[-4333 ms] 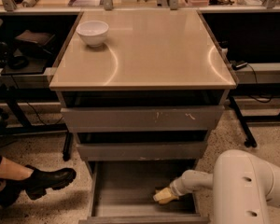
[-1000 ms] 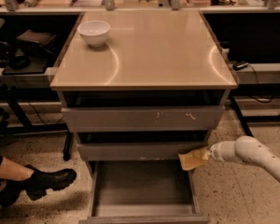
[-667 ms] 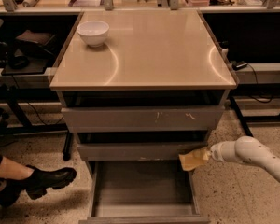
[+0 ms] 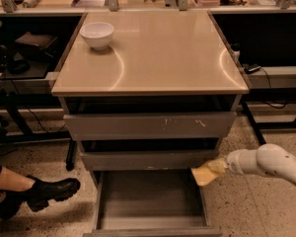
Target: Pick sponge from bottom drawer and place on counter
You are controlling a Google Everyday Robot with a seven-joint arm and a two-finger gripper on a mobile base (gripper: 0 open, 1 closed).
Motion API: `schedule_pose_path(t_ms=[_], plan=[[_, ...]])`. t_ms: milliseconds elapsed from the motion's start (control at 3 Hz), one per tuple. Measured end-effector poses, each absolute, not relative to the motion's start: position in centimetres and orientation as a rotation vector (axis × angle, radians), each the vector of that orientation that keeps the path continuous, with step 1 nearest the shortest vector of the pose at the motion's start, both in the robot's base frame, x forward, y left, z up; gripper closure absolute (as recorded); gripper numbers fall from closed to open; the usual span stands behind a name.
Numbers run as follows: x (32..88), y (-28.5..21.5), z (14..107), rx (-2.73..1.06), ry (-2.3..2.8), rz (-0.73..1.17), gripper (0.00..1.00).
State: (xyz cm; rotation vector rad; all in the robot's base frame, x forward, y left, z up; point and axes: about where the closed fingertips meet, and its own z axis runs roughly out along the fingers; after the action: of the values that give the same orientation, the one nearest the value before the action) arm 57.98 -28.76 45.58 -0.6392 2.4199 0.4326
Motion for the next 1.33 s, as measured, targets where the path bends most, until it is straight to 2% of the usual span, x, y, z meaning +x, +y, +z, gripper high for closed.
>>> schedule_pose_path(t_ms=[333, 667, 1000, 1333], plan=[[56.3, -29.9, 55.2, -0.673, 2.346, 0.316, 1.0], [57.3, -29.7, 66.5, -0.672, 2.258, 0.175, 1.0], [60.7, -29.1, 79.0, -0.624, 2.187, 0.064, 1.0], [62.2, -27.7, 81.6, -0.61, 2.154, 0.073, 1.0]])
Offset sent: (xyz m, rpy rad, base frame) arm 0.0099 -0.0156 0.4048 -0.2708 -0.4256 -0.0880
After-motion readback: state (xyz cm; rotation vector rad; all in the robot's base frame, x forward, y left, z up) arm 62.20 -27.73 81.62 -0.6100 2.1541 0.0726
